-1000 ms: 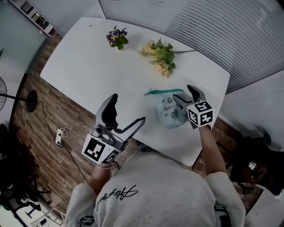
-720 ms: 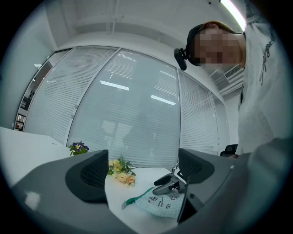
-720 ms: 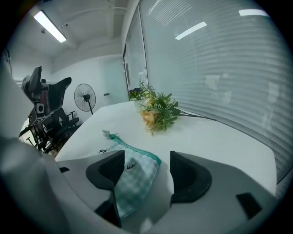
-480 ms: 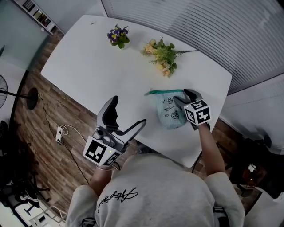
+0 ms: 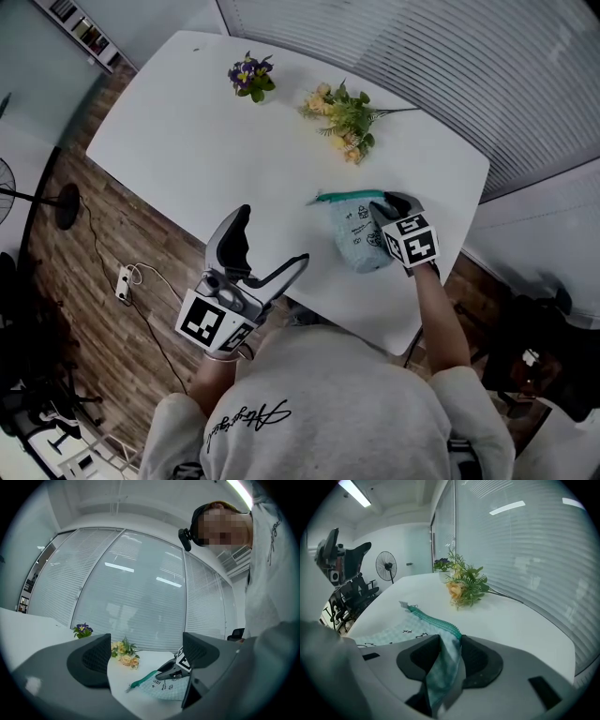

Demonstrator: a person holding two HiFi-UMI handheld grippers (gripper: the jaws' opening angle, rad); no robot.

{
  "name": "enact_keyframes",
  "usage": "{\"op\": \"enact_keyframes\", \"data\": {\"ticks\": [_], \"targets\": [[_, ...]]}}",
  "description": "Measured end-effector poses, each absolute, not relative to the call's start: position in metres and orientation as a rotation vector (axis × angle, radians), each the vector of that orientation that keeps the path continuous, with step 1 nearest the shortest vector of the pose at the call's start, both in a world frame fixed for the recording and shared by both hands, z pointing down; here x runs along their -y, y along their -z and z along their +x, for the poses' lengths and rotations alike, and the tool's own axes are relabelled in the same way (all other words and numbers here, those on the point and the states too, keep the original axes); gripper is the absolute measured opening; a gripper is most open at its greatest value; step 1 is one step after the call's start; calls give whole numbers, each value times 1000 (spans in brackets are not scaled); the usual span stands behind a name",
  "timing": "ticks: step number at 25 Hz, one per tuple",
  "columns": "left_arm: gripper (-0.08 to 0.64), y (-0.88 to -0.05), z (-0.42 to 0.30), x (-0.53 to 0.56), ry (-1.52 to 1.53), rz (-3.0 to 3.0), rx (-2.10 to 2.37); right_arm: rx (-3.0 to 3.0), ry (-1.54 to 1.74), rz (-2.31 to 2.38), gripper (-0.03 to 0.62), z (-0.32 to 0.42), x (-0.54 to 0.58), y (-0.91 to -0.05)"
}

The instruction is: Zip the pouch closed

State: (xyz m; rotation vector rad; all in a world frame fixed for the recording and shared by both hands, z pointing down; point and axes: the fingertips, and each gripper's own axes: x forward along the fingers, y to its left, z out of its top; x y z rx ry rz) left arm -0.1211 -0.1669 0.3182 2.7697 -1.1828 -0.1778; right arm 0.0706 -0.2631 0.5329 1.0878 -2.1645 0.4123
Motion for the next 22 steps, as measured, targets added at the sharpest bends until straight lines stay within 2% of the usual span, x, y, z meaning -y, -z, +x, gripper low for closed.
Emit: {"op": "enact_keyframes", "data": {"ticks": [6, 22], "targets": [[460, -315, -121, 166, 185, 2778, 1183, 2192, -411, 1136, 66, 72, 262, -527], [459, -322, -118, 167, 144, 2791, 1165, 2337, -315, 1252, 35, 63, 238, -480]]}}
